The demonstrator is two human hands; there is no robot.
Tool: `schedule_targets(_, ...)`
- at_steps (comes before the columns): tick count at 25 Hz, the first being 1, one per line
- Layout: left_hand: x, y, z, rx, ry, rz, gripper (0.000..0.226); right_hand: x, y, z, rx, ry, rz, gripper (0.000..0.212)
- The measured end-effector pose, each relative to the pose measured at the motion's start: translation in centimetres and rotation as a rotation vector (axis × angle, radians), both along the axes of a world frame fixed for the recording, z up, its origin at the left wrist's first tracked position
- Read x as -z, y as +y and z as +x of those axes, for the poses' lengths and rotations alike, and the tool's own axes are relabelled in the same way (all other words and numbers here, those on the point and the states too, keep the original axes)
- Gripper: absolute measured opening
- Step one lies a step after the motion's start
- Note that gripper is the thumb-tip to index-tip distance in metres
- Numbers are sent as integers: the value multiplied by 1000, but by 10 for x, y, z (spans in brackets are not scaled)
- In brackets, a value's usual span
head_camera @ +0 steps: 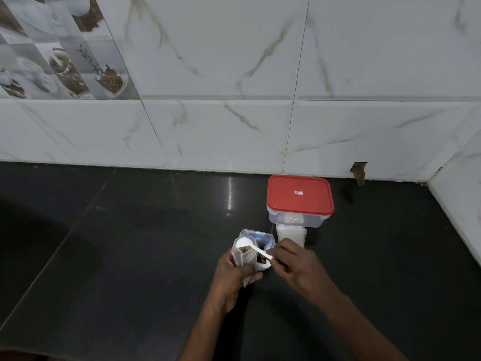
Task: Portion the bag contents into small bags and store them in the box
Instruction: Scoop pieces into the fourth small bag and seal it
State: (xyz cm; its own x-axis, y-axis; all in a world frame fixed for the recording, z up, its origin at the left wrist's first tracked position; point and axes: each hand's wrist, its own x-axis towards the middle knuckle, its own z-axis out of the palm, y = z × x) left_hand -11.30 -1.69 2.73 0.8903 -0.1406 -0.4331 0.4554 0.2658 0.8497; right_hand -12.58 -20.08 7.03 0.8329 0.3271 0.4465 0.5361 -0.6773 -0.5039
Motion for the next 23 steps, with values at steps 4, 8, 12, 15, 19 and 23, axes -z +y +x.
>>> schedule_targets(4, -4, -2, -3, -39, -43, -36, 48, 2, 3, -8, 15, -97, -9, 15)
schedule_targets(8, 5, 5, -2, -70, -20, -34, 48, -7, 8, -1, 342, 208, 494, 8)
schedule_targets(12, 13, 25, -5, -224, 40, -88, 34, 11, 19, 9, 463, 401, 376, 17)
schedule_targets(15, 18, 31, -3, -213, 54, -32, 29, 39, 38, 8, 400, 326, -8, 15)
schedule_targets(19, 27, 24, -3, -107, 95, -19, 33, 60, 52, 11, 384, 361, -335, 30)
schedule_targets(23, 34, 14, -5, -143, 152, -54, 29, 60, 44, 7, 298, 304, -467, 37)
